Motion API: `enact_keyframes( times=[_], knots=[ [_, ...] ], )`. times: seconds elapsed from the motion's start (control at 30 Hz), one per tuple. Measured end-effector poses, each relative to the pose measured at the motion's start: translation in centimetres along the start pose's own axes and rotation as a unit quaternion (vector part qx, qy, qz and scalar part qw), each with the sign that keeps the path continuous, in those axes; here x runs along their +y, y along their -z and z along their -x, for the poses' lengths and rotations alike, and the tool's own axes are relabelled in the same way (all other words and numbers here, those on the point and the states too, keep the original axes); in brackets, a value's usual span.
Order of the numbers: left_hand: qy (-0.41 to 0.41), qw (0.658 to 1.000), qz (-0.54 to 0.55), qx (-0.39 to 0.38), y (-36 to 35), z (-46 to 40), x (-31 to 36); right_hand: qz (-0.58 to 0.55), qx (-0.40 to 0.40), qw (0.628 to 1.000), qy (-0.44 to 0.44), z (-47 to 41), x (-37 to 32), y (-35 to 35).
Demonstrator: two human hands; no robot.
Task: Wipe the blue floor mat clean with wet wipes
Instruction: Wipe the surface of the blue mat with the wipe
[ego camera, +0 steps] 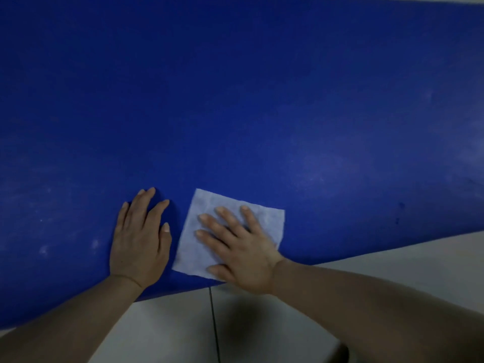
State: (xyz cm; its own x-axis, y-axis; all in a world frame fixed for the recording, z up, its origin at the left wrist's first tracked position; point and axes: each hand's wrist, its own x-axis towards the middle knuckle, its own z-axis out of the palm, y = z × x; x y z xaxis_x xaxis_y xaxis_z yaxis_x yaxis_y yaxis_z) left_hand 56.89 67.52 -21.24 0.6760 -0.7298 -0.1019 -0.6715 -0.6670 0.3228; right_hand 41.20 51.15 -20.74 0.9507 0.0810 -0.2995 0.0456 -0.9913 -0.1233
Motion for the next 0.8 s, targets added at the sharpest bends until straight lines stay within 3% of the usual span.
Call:
enact_keyframes(
  times=[0.13, 0.23, 0.37, 0.57, 0.7, 0.8],
  knots=[
    [-0.008, 1.0, -0.001, 0.007, 0.0, -0.1, -0.1, -0.002, -0.007, 1.0, -0.005, -1.6, -1.5, 0.7],
    [-0.011, 1.0, 0.013, 0.015, 0.1, -0.1, -0.1, 0.018, -0.006, 1.0, 0.023, 1.3, 1.5, 0.3],
    [-0.006, 1.0, 0.017, 0.013, 0.1, 0.0, 0.0, 0.033, -0.003, 0.999, -0.024, 5.8, 5.4, -0.5],
    [-0.003, 1.0, 0.01, 0.016, 0.0, 0.0, 0.2, -0.006, 0.008, 0.997, -0.077, 3.2, 1.7, -0.5],
    [-0.005, 1.0, -0.006, 0.013, 0.0, 0.0, 0.0, -0.032, -0.01, 0.998, -0.054, -0.9, -1.8, 0.2],
    [-0.003, 1.0, -0.006, 0.011, -0.1, 0.0, 0.1, -0.033, -0.018, 0.999, 0.012, -1.1, -2.2, 0.5]
  ],
)
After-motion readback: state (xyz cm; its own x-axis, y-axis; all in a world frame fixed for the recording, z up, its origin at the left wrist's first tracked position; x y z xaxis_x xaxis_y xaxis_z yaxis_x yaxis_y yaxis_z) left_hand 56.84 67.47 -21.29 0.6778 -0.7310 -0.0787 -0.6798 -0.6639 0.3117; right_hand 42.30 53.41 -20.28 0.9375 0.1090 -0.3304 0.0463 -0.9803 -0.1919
